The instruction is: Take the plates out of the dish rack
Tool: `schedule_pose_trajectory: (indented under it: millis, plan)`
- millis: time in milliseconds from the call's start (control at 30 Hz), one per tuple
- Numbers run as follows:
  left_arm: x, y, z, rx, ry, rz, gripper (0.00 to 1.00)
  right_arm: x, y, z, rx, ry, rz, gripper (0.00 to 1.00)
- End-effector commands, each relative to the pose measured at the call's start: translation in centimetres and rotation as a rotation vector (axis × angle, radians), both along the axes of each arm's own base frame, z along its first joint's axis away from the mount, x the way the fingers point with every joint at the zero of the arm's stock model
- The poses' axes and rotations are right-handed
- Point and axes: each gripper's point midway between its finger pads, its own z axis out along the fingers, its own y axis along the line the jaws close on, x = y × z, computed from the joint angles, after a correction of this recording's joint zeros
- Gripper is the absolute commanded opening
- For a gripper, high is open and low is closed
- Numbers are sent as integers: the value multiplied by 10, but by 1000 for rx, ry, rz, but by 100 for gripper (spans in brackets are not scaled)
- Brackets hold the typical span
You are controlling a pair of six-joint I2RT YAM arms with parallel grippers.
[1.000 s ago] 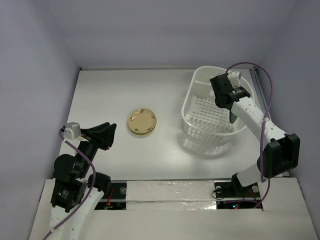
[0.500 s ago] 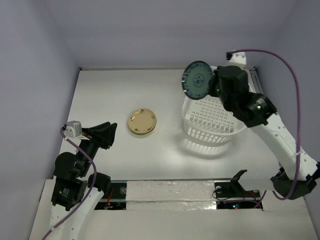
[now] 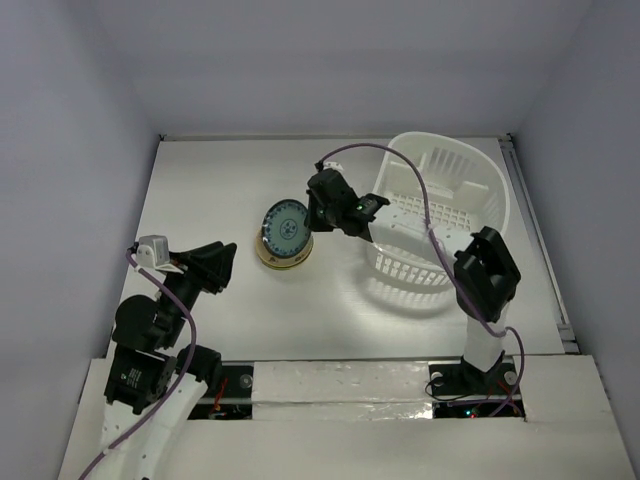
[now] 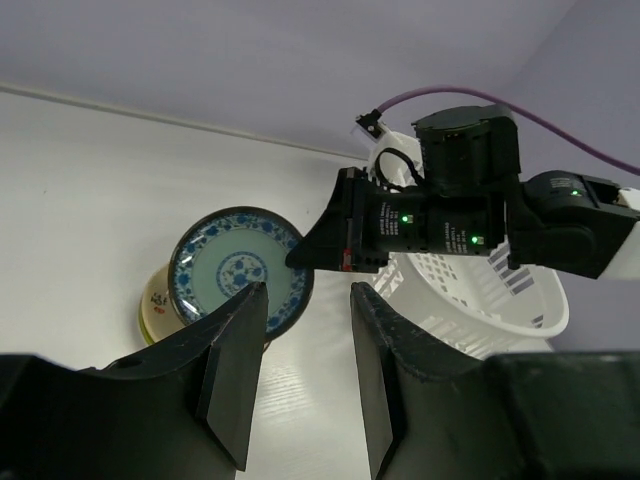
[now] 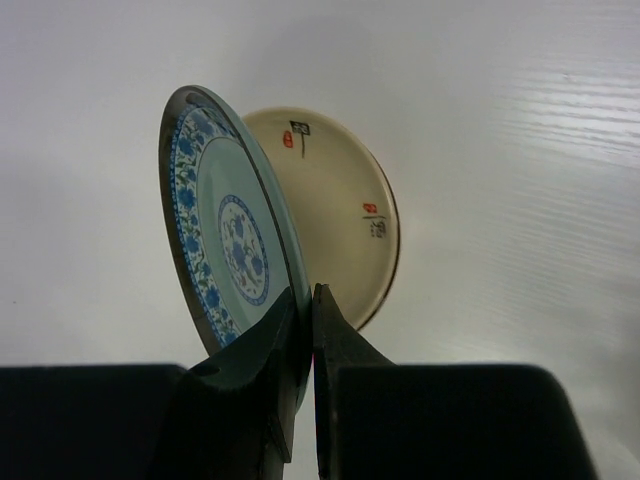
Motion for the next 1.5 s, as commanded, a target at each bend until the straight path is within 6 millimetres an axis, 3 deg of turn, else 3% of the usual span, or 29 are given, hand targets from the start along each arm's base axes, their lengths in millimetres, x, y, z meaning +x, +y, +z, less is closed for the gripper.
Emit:
schedule_pose_trajectory:
  millis: [0, 167, 267, 300, 400, 467, 500, 600, 700, 900, 1033, 1100, 1267, 1367, 1400, 1433, 1467]
  plan:
    - [4, -1, 5, -12, -16, 4, 36, 14, 37, 37, 225, -57, 18, 0]
    - [4, -1, 4, -12, -11, 7, 36, 6, 38, -18, 210, 32, 10, 0]
    - [5, -1, 3, -11, -8, 5, 36, -1, 40, -33, 206, 49, 20, 5]
    - [5, -1, 4, -12, -7, 5, 36, -1, 34, -46, 179, 57, -3, 12]
    - [6, -2, 2, -9, 0, 4, 36, -3, 28, -60, 161, 71, -22, 27]
    - [6, -2, 2, -10, -1, 5, 36, -8, 30, -58, 167, 61, -17, 37]
    - [7, -2, 2, -8, -1, 5, 36, -6, 28, -56, 161, 50, -25, 50]
    - [6, -1, 2, -10, -1, 7, 36, -9, 24, -43, 125, 9, -30, 71]
    - [6, -1, 3, -10, -5, 8, 37, -14, 21, -25, 90, -30, -37, 84]
    - [6, 0, 4, -11, -8, 10, 42, -22, 7, 18, 85, -109, -43, 98]
    - [6, -2, 3, -8, -5, 4, 52, -28, 2, 46, 117, -151, -15, 100]
    - [6, -2, 3, -7, -4, 4, 57, -32, 7, 57, 140, -160, 20, 100]
    - [7, 0, 3, -5, -5, 13, 59, -36, 7, 49, 75, -139, 47, 97]
    - [6, 0, 4, -6, -11, 12, 59, -41, -1, 63, 98, -186, 31, 57]
    - [6, 0, 5, -7, -12, 10, 60, -42, -4, 71, 111, -206, 29, 18]
    - [5, 0, 5, -7, -14, 7, 61, -45, -5, 84, 131, -249, 32, 3]
    - [4, -1, 6, -6, -18, 4, 63, -55, -14, 102, 159, -287, 32, 0]
